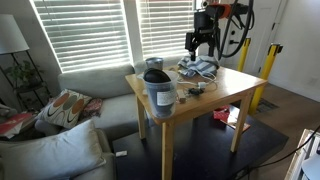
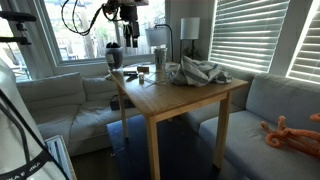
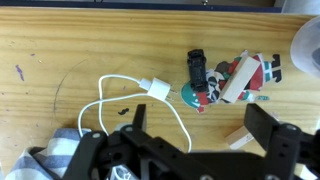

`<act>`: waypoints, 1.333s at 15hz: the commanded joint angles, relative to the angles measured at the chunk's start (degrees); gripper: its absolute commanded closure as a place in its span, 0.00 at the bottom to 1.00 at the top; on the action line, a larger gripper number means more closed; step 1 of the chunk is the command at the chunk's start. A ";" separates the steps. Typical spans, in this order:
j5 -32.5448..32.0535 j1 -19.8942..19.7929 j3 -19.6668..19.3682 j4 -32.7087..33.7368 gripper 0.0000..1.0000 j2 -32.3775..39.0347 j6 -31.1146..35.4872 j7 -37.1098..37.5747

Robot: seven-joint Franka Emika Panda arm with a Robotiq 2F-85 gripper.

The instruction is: Pick up the toy car and put it the right way up on the table

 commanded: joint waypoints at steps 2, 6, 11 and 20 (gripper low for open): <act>-1.79 2.27 1.47 -0.15 0.00 2.83 -2.36 3.96; -2.03 3.23 1.80 -2.03 0.00 2.99 -2.39 8.41; -4.80 3.27 1.46 -5.42 0.00 2.45 1.81 7.45; -1.16 3.18 0.13 -3.70 0.00 6.02 -0.21 6.34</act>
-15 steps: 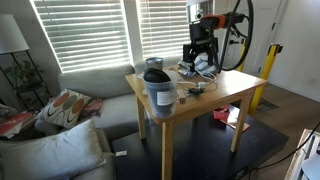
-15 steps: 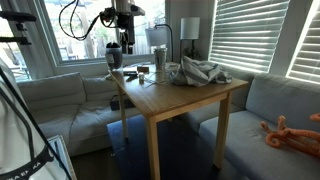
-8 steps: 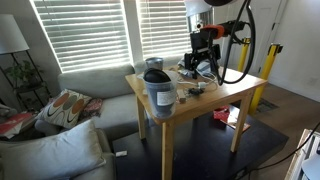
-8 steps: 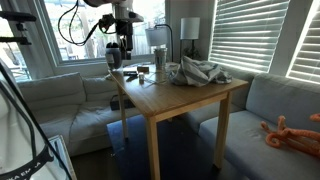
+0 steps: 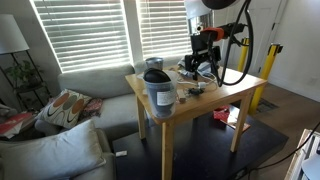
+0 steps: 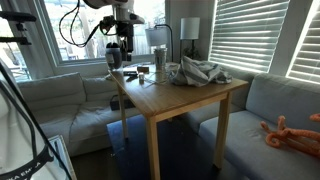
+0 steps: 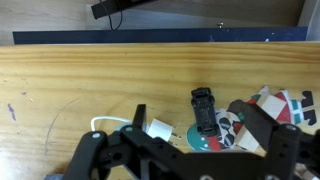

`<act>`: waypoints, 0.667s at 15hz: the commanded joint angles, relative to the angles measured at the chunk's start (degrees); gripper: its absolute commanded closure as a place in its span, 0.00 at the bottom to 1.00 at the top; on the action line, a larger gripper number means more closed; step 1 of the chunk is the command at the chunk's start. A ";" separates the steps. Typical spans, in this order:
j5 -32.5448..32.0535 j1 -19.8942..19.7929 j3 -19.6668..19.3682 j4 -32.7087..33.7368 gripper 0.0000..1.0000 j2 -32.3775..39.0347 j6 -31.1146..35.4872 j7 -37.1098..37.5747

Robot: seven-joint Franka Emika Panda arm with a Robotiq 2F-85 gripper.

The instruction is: Pick up the toy car and put it the right way up on the table

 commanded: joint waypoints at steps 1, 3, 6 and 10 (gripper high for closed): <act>0.77 0.45 -1.24 0.04 0.00 2.41 0.34 -0.88; 0.56 1.16 -1.29 -2.38 0.00 1.73 4.57 -4.20; -0.16 2.20 -0.47 -7.03 0.00 -1.04 11.17 -5.59; -0.06 1.88 -1.04 -3.71 0.00 2.34 8.38 -4.45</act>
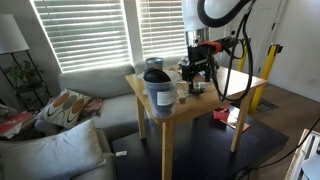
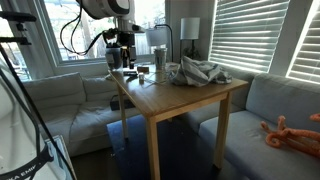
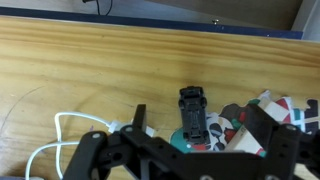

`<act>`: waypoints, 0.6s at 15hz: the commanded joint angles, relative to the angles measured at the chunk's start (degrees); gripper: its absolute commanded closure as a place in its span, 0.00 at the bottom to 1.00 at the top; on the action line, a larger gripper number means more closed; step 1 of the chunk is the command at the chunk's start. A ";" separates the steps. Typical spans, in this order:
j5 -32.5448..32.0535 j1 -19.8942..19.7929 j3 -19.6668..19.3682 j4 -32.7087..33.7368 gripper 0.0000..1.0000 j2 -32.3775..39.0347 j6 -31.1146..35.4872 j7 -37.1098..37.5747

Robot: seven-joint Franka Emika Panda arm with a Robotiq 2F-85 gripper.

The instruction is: Pick up the toy car and put it the right way up on the table

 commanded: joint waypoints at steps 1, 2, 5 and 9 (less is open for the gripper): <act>-0.06 0.37 -0.52 0.11 0.00 0.08 -0.11 0.04; -0.06 0.34 -0.57 0.11 0.00 0.08 -0.11 0.04; -1.16 1.49 0.79 -1.78 0.00 -2.33 1.72 1.32; -1.85 3.05 2.81 -6.52 0.00 -7.30 4.23 4.78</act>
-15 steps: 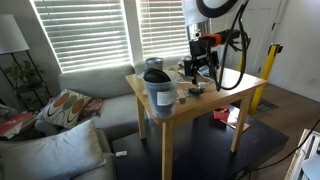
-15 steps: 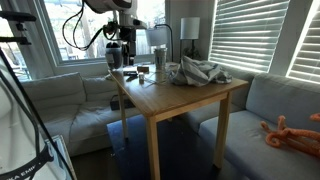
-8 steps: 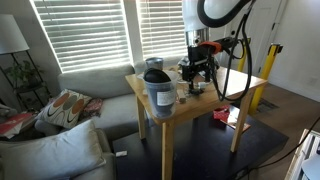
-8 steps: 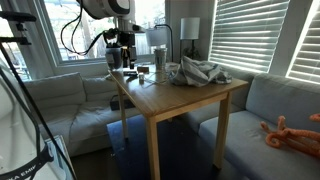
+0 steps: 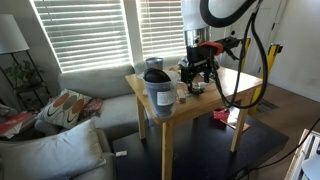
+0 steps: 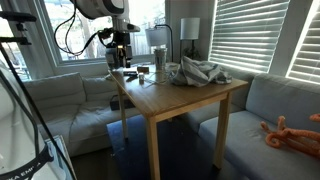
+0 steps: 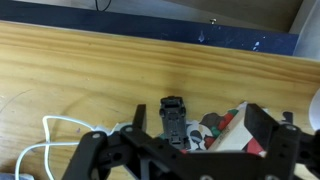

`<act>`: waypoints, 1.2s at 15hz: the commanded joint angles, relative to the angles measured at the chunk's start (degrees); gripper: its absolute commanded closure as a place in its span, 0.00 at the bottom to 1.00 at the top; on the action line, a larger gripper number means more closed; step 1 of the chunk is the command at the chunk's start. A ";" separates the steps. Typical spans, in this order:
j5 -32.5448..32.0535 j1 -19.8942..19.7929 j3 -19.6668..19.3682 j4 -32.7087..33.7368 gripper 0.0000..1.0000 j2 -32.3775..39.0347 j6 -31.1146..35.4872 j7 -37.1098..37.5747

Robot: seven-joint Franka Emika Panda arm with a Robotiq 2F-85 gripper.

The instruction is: Pick up the toy car and put it the right way up on the table

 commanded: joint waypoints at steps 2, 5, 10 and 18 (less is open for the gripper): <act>-1.78 1.55 2.50 -8.58 0.00 -8.82 5.14 6.32; -3.05 1.19 3.86 -14.09 0.00 -14.34 8.14 9.82; -6.10 0.12 5.02 -21.02 0.00 -21.69 12.98 11.68; -10.12 -3.01 5.05 -28.37 0.00 -23.38 28.73 9.28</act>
